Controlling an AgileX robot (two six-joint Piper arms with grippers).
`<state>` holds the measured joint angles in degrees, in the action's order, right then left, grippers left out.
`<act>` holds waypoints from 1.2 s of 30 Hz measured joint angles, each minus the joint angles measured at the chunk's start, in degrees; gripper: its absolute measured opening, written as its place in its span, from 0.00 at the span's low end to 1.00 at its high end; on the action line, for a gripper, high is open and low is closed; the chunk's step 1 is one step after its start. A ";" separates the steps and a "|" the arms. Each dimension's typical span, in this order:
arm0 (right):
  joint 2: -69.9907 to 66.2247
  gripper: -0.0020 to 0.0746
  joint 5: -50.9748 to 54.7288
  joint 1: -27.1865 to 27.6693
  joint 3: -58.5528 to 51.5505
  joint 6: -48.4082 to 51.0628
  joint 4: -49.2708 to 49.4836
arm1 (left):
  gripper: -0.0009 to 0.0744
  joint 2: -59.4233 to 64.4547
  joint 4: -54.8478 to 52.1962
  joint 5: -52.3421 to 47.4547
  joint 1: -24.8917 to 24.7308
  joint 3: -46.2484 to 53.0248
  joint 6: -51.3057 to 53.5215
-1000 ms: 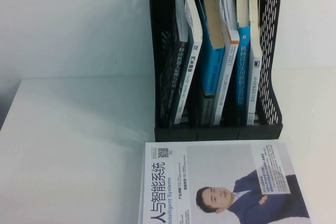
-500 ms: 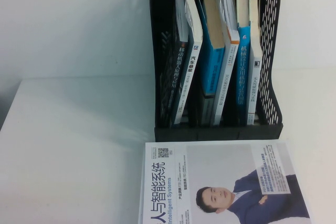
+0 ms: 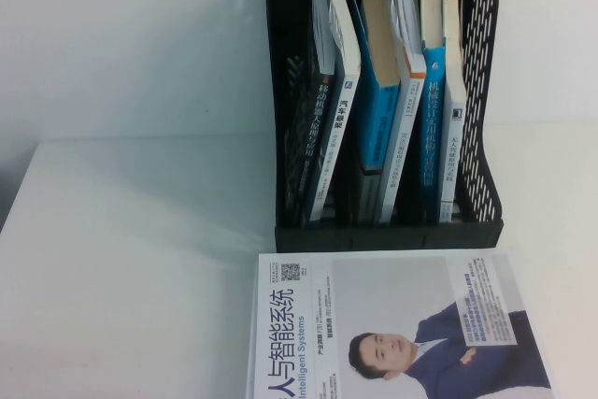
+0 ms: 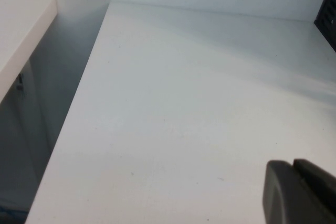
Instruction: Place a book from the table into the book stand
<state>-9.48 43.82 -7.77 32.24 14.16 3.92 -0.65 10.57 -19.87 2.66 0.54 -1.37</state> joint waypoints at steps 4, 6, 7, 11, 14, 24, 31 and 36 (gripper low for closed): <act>5.20 0.02 -9.28 5.24 -4.71 0.24 2.21 | 0.01 0.00 0.00 0.00 0.00 0.00 0.00; 7.52 0.02 -13.44 7.46 -8.88 0.24 3.98 | 0.01 0.00 0.00 0.00 0.00 0.00 0.00; 8.60 0.02 -14.58 8.60 -11.11 0.24 5.23 | 0.01 0.00 0.00 0.00 0.00 0.00 0.00; 10.19 0.02 -16.25 12.55 -18.73 0.24 8.78 | 0.01 0.00 0.00 0.00 0.00 0.00 0.00; 10.19 0.02 -17.51 14.70 -24.06 0.32 9.28 | 0.01 0.00 0.00 0.00 0.00 0.00 0.00; 10.19 0.02 -21.85 16.10 -33.13 3.09 9.64 | 0.01 0.00 0.00 0.09 0.00 0.00 0.00; 10.19 0.02 -21.96 16.10 -33.13 5.81 9.76 | 0.01 0.00 0.00 0.09 0.00 0.00 0.00; 10.19 0.02 -21.96 16.10 -33.13 5.21 10.87 | 0.01 0.00 0.00 0.09 0.00 0.00 0.00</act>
<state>0.72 21.85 8.33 -0.88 19.37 14.79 -0.65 10.57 -19.78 2.66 0.54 -1.37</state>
